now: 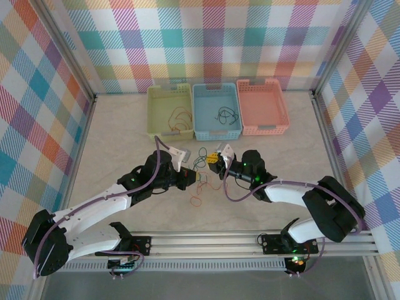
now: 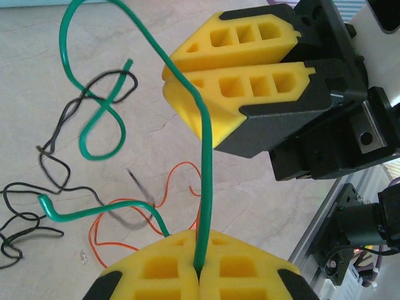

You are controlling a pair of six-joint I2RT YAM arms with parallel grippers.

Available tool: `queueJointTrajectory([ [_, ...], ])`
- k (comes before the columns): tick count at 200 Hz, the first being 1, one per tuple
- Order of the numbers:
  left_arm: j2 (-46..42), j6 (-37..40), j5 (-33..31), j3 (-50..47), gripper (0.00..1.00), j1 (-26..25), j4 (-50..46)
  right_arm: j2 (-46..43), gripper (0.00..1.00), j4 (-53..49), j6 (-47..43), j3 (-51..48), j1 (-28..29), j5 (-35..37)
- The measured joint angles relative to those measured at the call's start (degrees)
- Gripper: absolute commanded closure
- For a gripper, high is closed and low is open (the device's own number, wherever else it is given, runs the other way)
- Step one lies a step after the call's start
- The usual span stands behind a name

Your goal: Untangle the cables

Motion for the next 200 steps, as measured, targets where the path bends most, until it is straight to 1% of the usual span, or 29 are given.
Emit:
queueJointTrajectory([
  [46, -0.07, 0.00, -0.04, -0.07, 1.00, -0.22, 0.02, 1.57, 1.00, 2.67, 1.01, -0.44, 0.00, 1.79],
  [98, -0.39, -0.04, -0.57, -0.74, 1.00, -0.55, -0.02, 1.51, 1.00, 3.04, 0.96, -1.11, 0.00, 4.92],
  [129, -3.67, -0.61, -2.49, -2.45, 1.00, -0.59, -0.11, 1.44, 1.00, 3.08, 0.94, -1.11, 0.00, 5.31],
  [200, -7.48, -0.66, -4.85, -2.54, 1.00, -0.63, -0.46, 0.44, 1.00, 3.96, 1.01, -1.95, 0.00, 7.39],
])
